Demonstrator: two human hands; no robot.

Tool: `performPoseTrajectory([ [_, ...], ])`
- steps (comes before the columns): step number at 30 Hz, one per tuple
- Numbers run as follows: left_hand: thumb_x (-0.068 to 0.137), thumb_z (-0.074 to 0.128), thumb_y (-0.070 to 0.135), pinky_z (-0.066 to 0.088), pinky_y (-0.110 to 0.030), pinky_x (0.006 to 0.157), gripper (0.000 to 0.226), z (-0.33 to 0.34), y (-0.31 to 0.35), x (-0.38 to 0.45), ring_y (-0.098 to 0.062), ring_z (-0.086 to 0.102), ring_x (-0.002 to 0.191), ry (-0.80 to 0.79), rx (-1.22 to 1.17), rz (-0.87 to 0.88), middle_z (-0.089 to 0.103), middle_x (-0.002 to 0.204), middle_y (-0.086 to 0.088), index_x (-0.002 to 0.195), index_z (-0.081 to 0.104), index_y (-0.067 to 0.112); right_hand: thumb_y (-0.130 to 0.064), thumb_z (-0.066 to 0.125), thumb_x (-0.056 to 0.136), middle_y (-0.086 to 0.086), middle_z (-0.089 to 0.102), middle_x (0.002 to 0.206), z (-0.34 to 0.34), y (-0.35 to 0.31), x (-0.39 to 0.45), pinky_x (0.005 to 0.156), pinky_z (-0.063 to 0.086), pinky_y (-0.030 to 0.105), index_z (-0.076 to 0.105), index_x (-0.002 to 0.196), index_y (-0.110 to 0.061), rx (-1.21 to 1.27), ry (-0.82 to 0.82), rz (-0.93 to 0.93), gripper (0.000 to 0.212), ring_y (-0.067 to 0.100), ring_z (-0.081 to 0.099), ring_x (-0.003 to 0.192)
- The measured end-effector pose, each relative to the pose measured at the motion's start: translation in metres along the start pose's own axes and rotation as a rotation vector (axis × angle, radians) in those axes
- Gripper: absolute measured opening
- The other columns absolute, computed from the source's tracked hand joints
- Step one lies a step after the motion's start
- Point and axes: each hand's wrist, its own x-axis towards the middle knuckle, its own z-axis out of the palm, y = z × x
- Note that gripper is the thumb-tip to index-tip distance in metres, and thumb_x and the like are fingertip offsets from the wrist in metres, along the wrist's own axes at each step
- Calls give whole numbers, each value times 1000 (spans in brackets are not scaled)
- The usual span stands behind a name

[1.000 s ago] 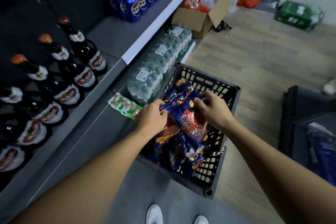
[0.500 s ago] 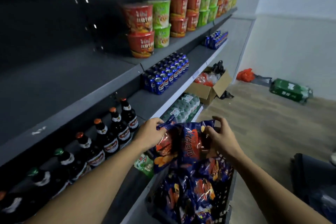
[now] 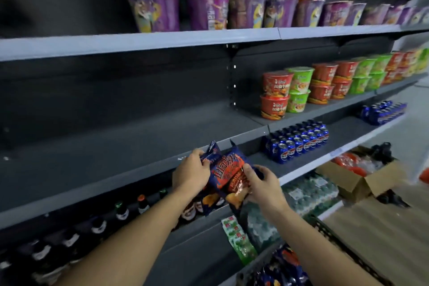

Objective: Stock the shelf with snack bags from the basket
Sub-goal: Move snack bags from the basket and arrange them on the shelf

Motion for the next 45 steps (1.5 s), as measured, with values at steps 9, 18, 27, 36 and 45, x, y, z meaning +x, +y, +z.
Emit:
performPoseTrajectory([
  [9, 98, 53, 32, 53, -37, 81, 24, -114, -77, -42, -21, 63, 98, 213, 92, -91, 66, 108, 1, 121, 56, 26, -70, 62, 79, 1, 57, 110, 114, -15, -47, 93, 44, 36, 69, 103, -23, -574, -161, -237, 53, 20, 49, 110],
  [18, 93, 59, 36, 53, -40, 83, 22, -273, -219, -89, -18, 66, 97, 305, 153, -237, 70, 105, 10, 114, 61, 33, -48, 65, 88, -2, 66, 116, 299, -54, -120, 95, 48, 35, 43, 137, -26, -644, -663, -445, 58, 16, 62, 108],
  [27, 91, 59, 34, 53, -39, 86, 23, -476, -390, -198, -17, 65, 99, 478, 225, -422, 70, 107, 10, 114, 62, 33, -17, 74, 85, -8, 63, 103, 529, -66, -274, 85, 54, 36, 50, 113, -41, -354, -960, -620, 45, 12, 65, 88],
  [36, 98, 50, 35, 50, -38, 87, 35, -579, -502, -297, -26, 61, 109, 821, 233, -639, 65, 121, -3, 132, 51, 26, 4, 48, 92, -13, 60, 104, 690, -46, -426, 81, 36, 2, 72, 92, -33, -292, -1223, -734, 44, -6, 55, 99],
  [45, 99, 46, 33, 49, -36, 86, 35, -637, -585, -304, -24, 61, 109, 796, 413, -659, 64, 124, -1, 134, 48, 31, -40, 83, 72, -18, 49, 106, 795, -34, -460, 78, 40, 14, 53, 95, -34, -379, -1572, -904, 37, -5, 50, 97],
])
